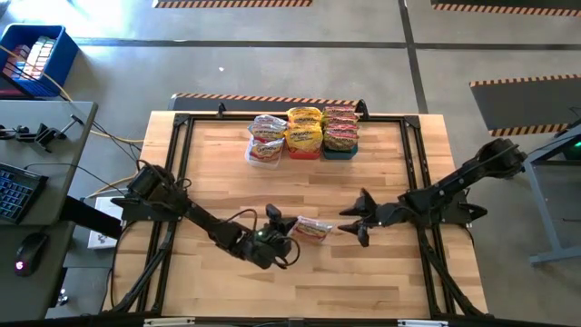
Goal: Sort Maruchan noodles
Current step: Put the blue noodle pack into the transparent bin
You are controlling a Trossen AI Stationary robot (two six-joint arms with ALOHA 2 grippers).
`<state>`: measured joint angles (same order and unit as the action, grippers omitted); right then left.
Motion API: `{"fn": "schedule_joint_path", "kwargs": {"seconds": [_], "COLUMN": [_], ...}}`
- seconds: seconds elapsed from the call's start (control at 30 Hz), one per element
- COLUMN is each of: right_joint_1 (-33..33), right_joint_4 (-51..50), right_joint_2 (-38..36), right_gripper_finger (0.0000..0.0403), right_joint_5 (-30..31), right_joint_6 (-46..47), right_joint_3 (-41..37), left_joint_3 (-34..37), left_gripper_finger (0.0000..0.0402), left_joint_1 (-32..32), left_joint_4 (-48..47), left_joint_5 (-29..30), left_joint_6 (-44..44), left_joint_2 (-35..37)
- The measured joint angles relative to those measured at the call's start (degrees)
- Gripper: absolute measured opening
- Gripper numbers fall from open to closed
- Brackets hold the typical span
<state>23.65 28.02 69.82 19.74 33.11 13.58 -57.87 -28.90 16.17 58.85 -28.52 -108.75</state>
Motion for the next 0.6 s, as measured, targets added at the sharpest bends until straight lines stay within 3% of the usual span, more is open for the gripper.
{"fn": "schedule_joint_path", "kwargs": {"seconds": [0.2, 0.3, 0.6], "right_joint_1": [0.0, 0.4, 3.0], "right_joint_4": [17.5, 21.4, 25.0], "right_joint_2": [0.6, 2.4, 18.9], "right_gripper_finger": [0.0240, 0.0240, 0.0240], "right_joint_5": [1.3, 1.7, 2.9], "right_joint_6": [-2.4, -5.0, -9.6], "right_joint_3": [-6.1, -6.6, 2.3], "left_joint_3": [0.0, 0.0, 0.0], "left_gripper_finger": [0.0000, 0.0000, 0.0000], "left_joint_1": [-0.7, -0.6, -0.4], "left_joint_4": [1.4, 1.5, 3.5], "left_joint_5": [0.9, 1.3, 2.5], "left_joint_6": [-0.4, 1.4, 5.5], "left_joint_2": [0.1, 0.1, 0.1]}}
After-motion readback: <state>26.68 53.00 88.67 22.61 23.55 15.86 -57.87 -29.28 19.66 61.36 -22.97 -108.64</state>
